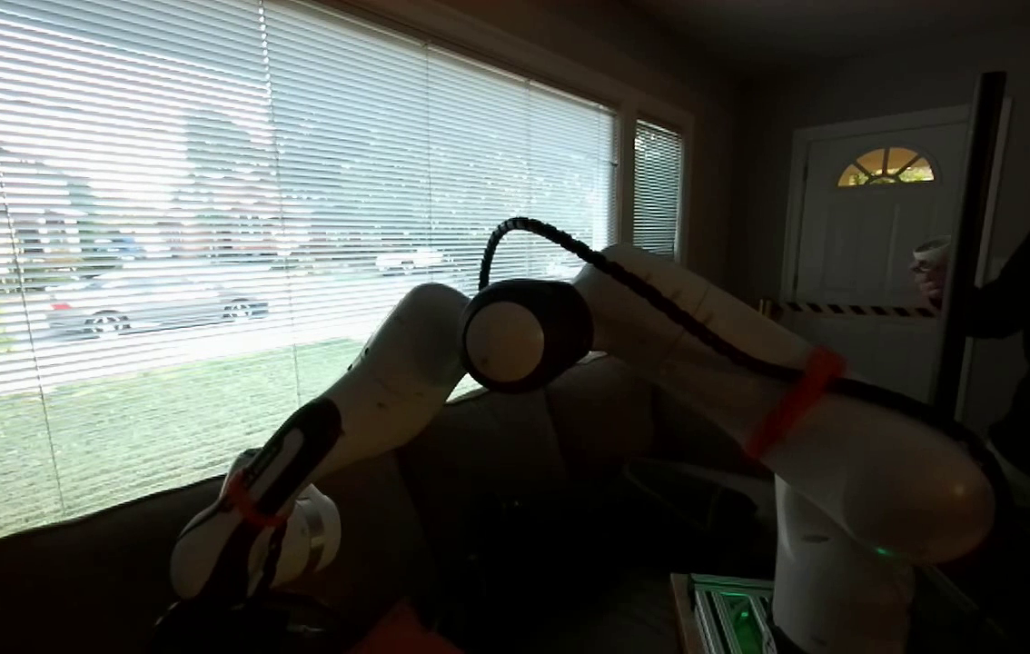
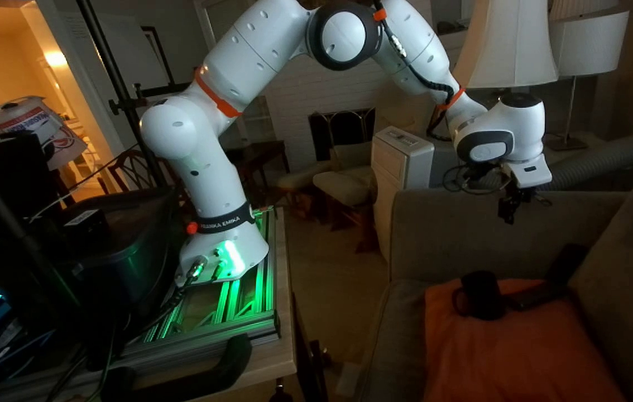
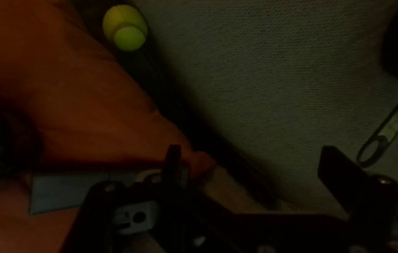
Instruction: Put the black mug on the orange pillow
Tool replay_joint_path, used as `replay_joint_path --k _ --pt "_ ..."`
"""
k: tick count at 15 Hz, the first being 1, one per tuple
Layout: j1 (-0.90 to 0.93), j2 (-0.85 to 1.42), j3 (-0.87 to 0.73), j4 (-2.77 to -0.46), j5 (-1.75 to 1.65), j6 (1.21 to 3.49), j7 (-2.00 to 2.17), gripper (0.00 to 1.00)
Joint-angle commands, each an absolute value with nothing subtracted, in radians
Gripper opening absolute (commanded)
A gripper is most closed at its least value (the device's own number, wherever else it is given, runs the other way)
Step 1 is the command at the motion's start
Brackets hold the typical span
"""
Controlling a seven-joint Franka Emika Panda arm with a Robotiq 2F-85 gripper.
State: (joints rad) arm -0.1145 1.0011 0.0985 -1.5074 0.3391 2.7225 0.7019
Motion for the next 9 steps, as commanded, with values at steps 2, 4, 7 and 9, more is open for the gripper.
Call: replay_joint_path --k 2,4,7,9 --pt "-0.110 1.048 0.130 -1.415 0.361 2.767 0.497 1.00" --pt "-0.115 1.075 0.156 -1.379 0.370 2.820 0.402 1.00" --pt "-0.116 1.138 0.186 -1.314 0.367 2.887 0.322 1.00" --pt "-0.103 1.178 0.186 -1.270 0.374 2.905 0.337 1.00"
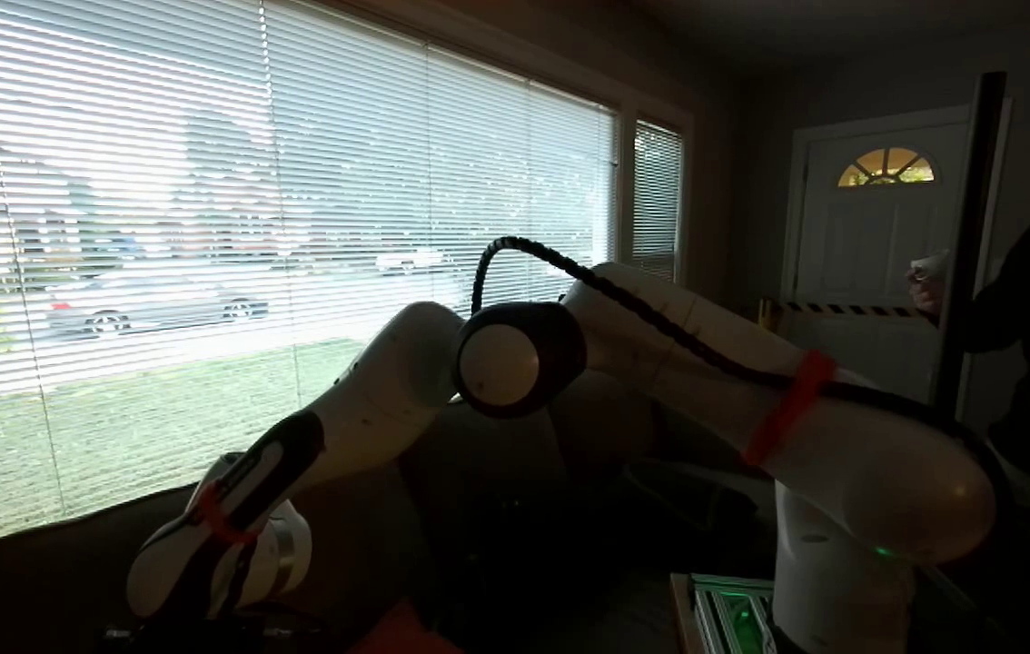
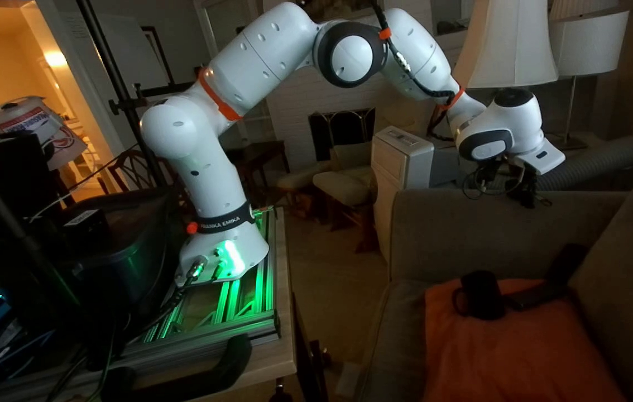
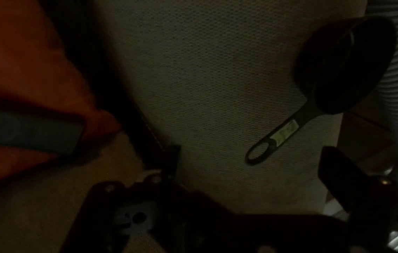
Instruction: Put the black mug on the orange pillow
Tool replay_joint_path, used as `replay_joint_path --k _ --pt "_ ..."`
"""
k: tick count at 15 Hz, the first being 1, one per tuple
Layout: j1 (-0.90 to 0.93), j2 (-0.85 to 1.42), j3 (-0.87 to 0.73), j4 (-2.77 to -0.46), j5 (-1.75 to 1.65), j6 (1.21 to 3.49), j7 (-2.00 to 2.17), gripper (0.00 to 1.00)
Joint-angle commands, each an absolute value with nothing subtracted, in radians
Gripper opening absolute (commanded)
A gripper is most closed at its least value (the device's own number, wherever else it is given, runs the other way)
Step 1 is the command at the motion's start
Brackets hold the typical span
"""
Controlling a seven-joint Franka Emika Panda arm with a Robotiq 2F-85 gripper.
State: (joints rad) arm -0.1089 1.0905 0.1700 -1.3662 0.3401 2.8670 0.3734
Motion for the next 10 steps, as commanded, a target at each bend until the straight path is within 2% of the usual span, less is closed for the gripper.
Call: replay_joint_path --k 1,8,9,10 --pt "-0.090 1.200 0.179 -1.247 0.378 2.920 0.358 1.00" --pt "-0.036 1.369 0.193 -1.032 0.397 3.035 0.397 1.00" --pt "-0.025 1.391 0.186 -1.003 0.399 3.044 0.411 0.92" --pt "-0.017 1.407 0.183 -0.982 0.401 3.048 0.423 0.75"
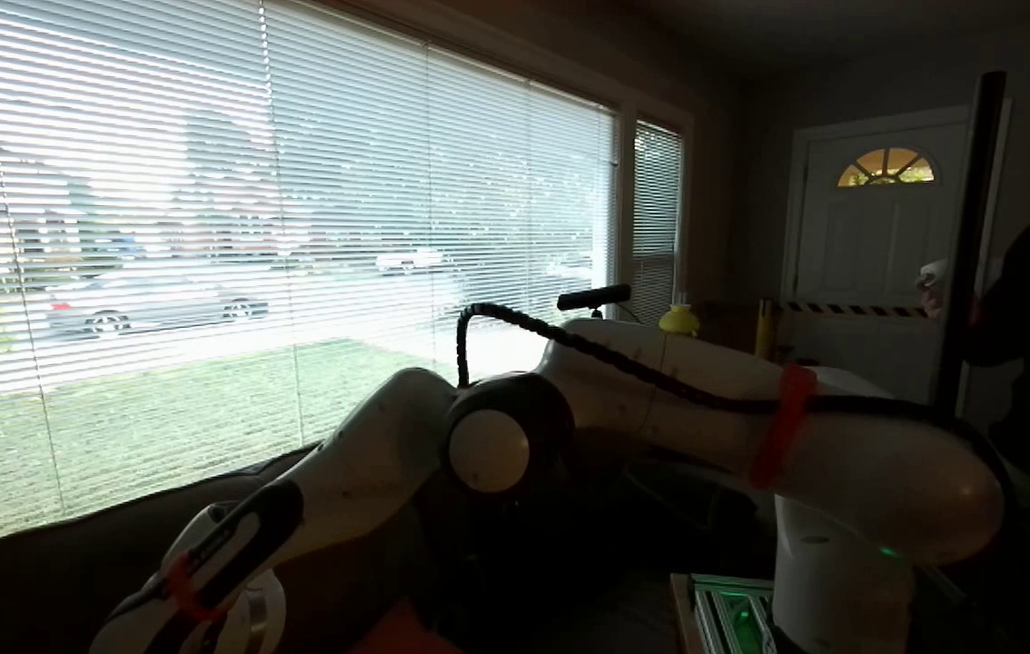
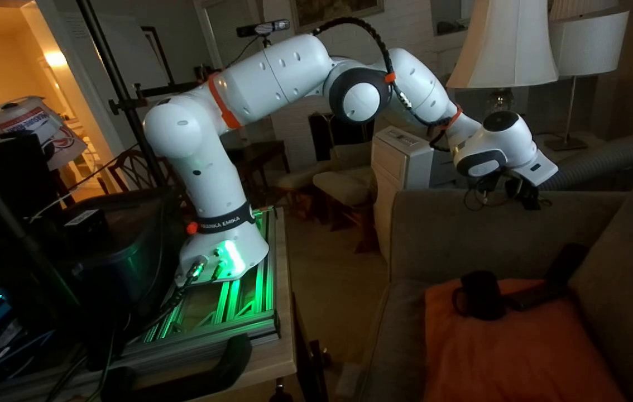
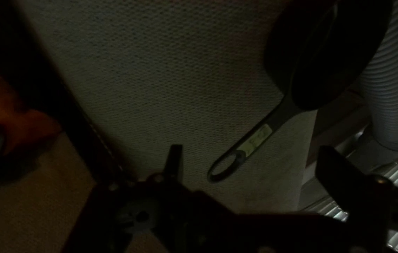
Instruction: Put the black mug on the orange pillow
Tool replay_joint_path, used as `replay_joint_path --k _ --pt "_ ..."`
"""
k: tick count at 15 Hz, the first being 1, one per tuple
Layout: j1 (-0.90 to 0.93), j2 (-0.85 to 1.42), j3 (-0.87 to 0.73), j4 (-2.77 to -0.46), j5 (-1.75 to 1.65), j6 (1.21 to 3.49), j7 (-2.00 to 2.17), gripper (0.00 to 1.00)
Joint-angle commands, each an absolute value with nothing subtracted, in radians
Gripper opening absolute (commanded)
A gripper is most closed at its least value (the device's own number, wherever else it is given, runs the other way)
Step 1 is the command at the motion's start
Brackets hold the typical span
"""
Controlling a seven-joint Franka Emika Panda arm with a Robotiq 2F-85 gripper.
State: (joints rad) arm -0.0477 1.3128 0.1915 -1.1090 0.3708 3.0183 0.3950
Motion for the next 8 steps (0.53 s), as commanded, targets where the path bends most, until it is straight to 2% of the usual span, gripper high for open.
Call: replay_joint_path --k 1,8 --pt "-0.010 1.422 0.179 -0.962 0.401 3.046 0.434 0.66" --pt "0.011 1.484 0.154 -0.877 0.402 3.046 0.482 0.11"
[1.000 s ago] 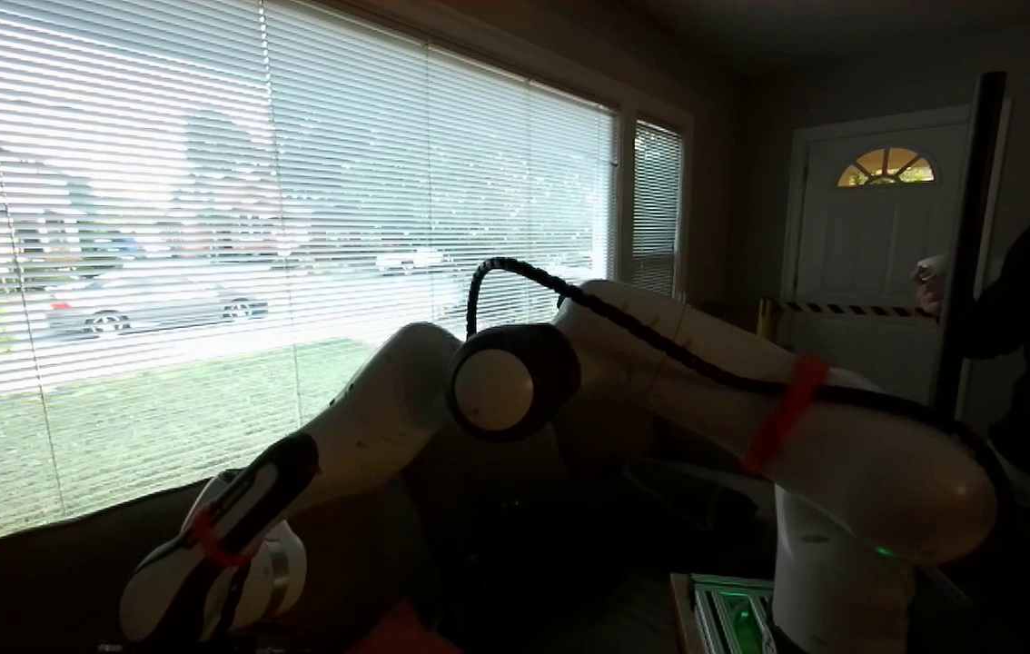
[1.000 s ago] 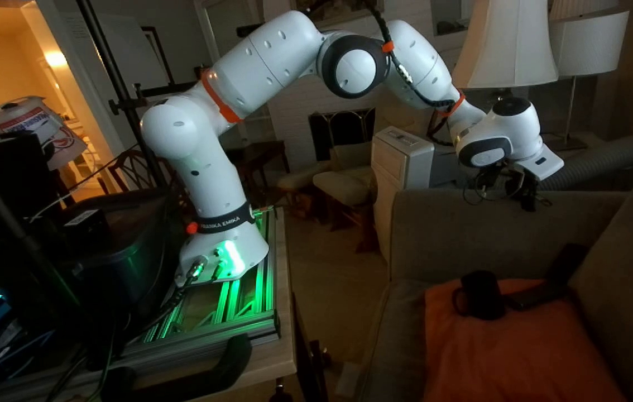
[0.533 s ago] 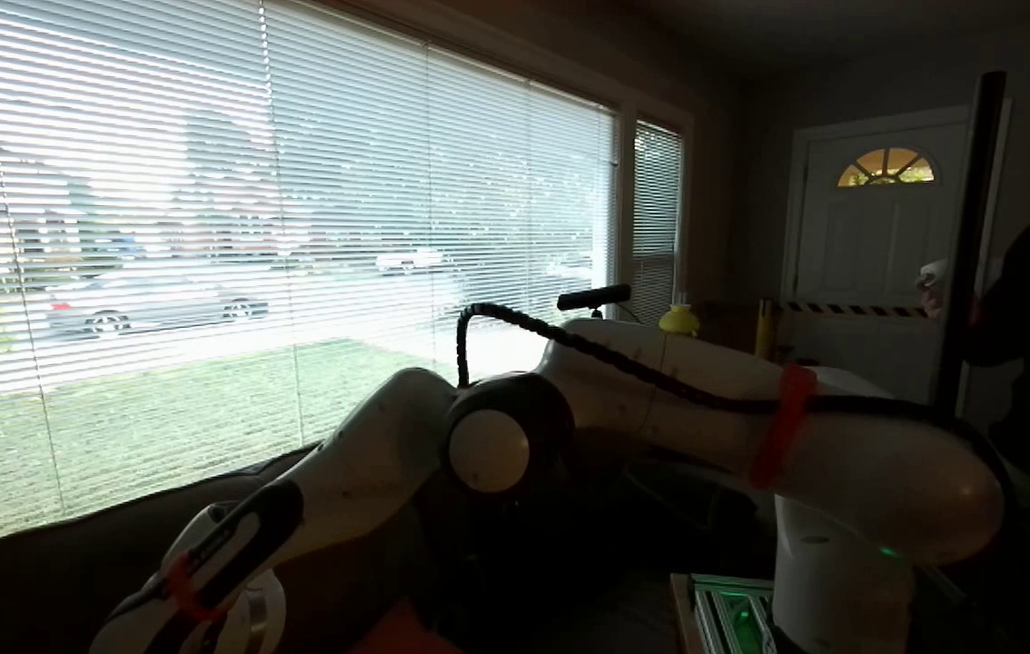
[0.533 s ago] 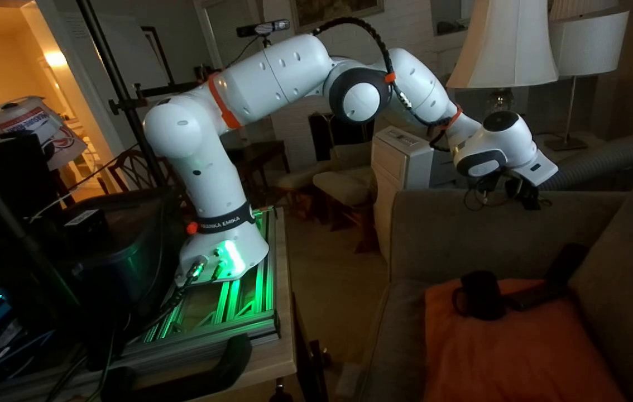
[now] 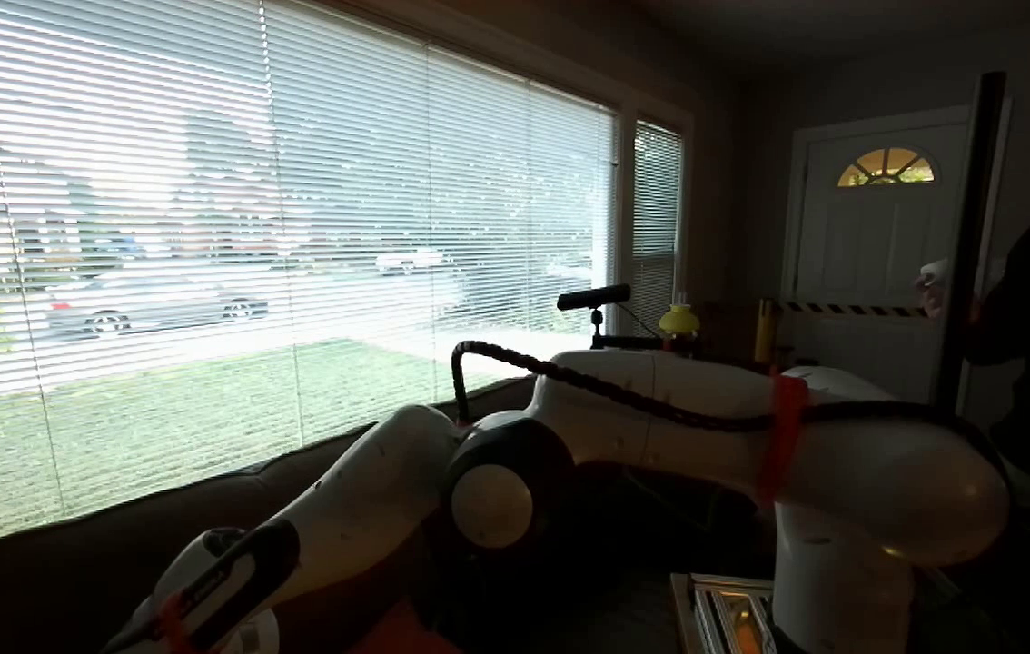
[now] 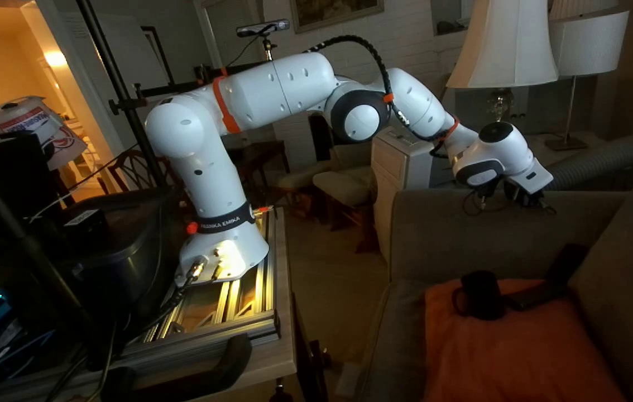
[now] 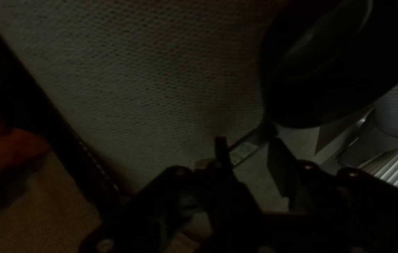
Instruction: Put the black mug on the orange pillow
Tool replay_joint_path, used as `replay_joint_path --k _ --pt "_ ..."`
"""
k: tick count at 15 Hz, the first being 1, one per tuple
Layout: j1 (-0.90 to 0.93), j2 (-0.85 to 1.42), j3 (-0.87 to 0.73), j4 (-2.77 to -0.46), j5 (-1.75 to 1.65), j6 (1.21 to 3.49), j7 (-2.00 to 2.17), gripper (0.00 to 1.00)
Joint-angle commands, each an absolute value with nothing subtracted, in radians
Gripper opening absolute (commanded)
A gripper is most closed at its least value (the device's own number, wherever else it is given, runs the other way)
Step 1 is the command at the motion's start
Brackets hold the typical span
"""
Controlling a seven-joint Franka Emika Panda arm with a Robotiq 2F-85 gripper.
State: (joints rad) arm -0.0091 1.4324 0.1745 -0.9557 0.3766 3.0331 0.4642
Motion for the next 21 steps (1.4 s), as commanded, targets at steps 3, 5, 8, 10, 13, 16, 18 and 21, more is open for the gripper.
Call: replay_joint_path --k 3,5,8,10,13,16,18,21 --pt "0.013 1.495 0.142 -0.853 0.399 3.047 0.487 0.00" --pt "0.014 1.498 0.133 -0.841 0.398 3.043 0.490 0.00" --pt "0.021 1.488 0.119 -0.839 0.401 3.026 0.508 0.26" --pt "0.027 1.460 0.106 -0.871 0.389 3.017 0.547 0.33" --pt "0.021 1.449 0.140 -0.876 0.388 3.016 0.547 0.56" --pt "0.022 1.449 0.158 -0.870 0.386 3.021 0.544 0.80" --pt "0.017 1.458 0.178 -0.858 0.384 3.019 0.536 0.95" --pt "0.012 1.489 0.212 -0.820 0.405 3.005 0.495 1.00"
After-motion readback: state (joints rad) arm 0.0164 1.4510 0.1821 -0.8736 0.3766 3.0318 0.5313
